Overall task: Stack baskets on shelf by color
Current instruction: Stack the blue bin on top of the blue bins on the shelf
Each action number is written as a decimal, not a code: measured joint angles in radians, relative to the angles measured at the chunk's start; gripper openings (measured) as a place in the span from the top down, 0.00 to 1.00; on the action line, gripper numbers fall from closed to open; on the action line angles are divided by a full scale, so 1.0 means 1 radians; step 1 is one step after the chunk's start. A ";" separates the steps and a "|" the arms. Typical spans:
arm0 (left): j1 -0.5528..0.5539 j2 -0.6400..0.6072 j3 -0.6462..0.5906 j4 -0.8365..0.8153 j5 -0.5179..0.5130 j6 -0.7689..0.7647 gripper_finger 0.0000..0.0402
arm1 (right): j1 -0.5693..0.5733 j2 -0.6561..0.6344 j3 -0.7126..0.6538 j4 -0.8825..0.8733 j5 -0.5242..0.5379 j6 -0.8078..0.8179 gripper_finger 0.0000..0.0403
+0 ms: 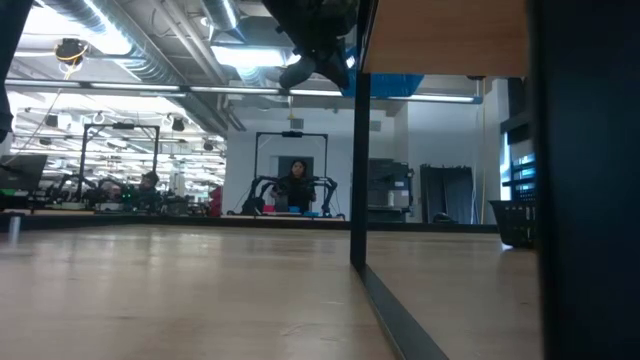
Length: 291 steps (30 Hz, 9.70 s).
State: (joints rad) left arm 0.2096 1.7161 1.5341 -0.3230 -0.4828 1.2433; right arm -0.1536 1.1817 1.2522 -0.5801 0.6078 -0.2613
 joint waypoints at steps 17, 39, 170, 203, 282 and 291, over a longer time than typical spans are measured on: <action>-0.013 0.002 -0.001 -0.007 -0.006 -0.044 1.00 | -0.041 0.083 0.000 -0.069 -0.023 0.104 0.87; 0.011 0.002 -0.002 0.007 -0.005 -0.065 0.89 | -0.044 0.100 0.001 -0.074 -0.056 0.154 1.00; -0.020 -0.432 -0.048 -0.528 0.476 -0.657 0.82 | 0.851 0.367 0.574 -0.768 -0.399 2.479 0.97; -0.020 -0.433 -0.048 -0.525 0.470 -0.637 0.82 | 0.843 0.421 0.574 -0.712 -0.444 2.460 0.97; -0.020 -0.433 -0.047 -0.525 0.470 -0.630 0.82 | 0.780 0.458 0.631 -0.659 -0.441 2.421 0.81; -0.020 -0.433 -0.047 -0.525 0.470 -0.630 0.82 | 0.780 0.458 0.607 -0.708 -0.447 2.482 0.82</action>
State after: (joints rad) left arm 0.1894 1.2827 1.4868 -0.8478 -0.0132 0.6132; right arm 0.6266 1.6402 1.8589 -1.2882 0.1607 2.2211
